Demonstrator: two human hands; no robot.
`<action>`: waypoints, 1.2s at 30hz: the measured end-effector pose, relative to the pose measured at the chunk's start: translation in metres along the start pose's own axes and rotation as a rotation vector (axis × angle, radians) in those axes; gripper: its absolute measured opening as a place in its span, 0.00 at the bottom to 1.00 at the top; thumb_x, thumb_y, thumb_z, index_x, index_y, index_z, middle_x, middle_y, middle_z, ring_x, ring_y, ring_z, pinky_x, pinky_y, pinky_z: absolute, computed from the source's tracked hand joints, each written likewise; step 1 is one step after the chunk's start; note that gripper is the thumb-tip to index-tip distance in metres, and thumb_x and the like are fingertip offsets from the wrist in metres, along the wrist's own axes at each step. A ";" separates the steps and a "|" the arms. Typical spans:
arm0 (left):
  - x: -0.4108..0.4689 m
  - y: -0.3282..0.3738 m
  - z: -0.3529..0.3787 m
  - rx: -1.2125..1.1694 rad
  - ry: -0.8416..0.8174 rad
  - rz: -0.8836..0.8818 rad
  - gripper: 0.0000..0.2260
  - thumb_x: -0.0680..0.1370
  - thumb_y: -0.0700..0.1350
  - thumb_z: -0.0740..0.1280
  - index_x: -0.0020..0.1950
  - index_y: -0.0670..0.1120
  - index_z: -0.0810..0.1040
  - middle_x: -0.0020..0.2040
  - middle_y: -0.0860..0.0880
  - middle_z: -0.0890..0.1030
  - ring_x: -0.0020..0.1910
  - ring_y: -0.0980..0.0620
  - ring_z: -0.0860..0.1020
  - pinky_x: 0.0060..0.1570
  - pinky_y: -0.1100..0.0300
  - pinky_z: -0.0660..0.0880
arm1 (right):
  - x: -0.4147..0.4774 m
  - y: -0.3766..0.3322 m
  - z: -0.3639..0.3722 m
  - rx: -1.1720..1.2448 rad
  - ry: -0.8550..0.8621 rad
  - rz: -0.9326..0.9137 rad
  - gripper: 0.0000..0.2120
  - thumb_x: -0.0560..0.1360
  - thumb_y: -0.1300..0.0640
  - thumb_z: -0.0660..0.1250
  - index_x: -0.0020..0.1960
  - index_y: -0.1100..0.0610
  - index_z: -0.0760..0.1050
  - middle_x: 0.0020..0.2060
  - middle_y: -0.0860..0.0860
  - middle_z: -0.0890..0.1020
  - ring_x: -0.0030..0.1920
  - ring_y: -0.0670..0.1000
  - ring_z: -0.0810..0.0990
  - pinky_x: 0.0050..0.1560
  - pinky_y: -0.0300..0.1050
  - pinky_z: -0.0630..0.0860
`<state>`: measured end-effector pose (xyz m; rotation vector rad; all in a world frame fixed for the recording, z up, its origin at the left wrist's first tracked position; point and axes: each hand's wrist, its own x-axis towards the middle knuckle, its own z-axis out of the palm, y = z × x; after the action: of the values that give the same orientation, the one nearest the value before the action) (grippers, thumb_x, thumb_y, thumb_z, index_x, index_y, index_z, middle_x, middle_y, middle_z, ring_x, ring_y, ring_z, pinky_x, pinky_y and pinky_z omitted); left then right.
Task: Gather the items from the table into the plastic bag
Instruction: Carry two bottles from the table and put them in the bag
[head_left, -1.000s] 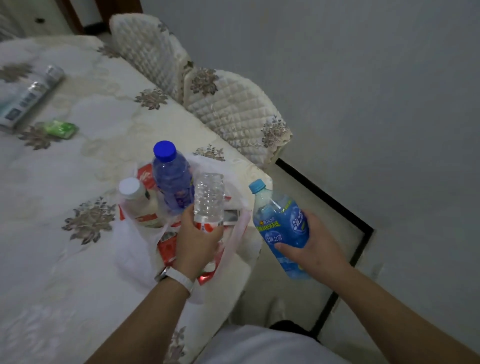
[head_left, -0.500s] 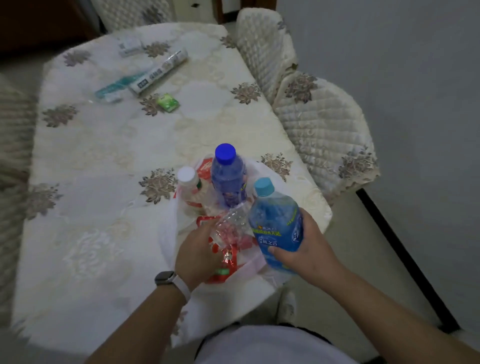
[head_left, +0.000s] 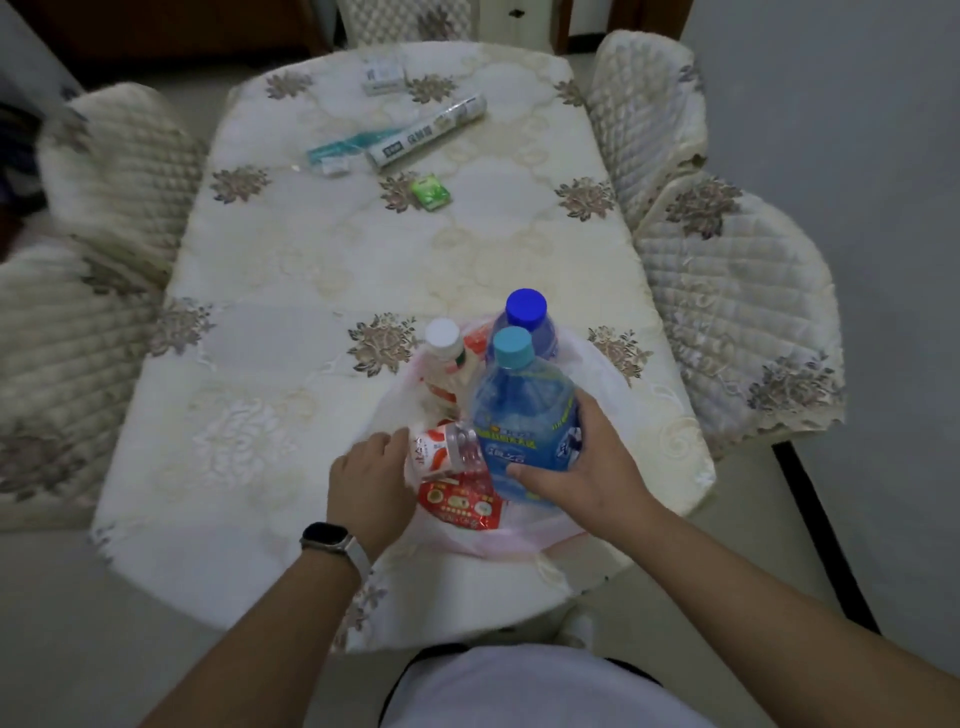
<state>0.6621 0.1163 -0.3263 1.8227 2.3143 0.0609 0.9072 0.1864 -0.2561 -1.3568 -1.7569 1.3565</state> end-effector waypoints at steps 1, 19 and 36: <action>-0.003 -0.007 -0.001 0.047 -0.076 -0.057 0.23 0.72 0.53 0.70 0.65 0.50 0.73 0.56 0.48 0.79 0.54 0.44 0.79 0.54 0.49 0.72 | 0.003 -0.002 0.006 -0.004 -0.002 -0.004 0.34 0.63 0.55 0.81 0.59 0.37 0.65 0.55 0.36 0.76 0.55 0.34 0.76 0.50 0.28 0.74; -0.026 -0.050 -0.039 -1.279 -0.068 -0.148 0.04 0.68 0.40 0.64 0.35 0.48 0.77 0.40 0.40 0.80 0.39 0.49 0.75 0.41 0.56 0.70 | -0.003 -0.016 0.081 -0.011 -0.111 -0.004 0.36 0.63 0.62 0.81 0.63 0.44 0.68 0.56 0.40 0.79 0.55 0.38 0.79 0.50 0.31 0.74; -0.069 -0.031 -0.056 -1.380 -0.138 -0.154 0.08 0.77 0.31 0.66 0.51 0.42 0.77 0.43 0.36 0.82 0.45 0.49 0.82 0.48 0.61 0.76 | -0.031 0.026 0.096 -0.125 -0.133 -0.038 0.40 0.61 0.48 0.81 0.63 0.32 0.61 0.60 0.32 0.72 0.61 0.33 0.72 0.58 0.33 0.72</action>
<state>0.6378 0.0471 -0.2670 0.8541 1.4965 1.1194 0.8466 0.1209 -0.3091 -1.3168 -1.9748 1.3645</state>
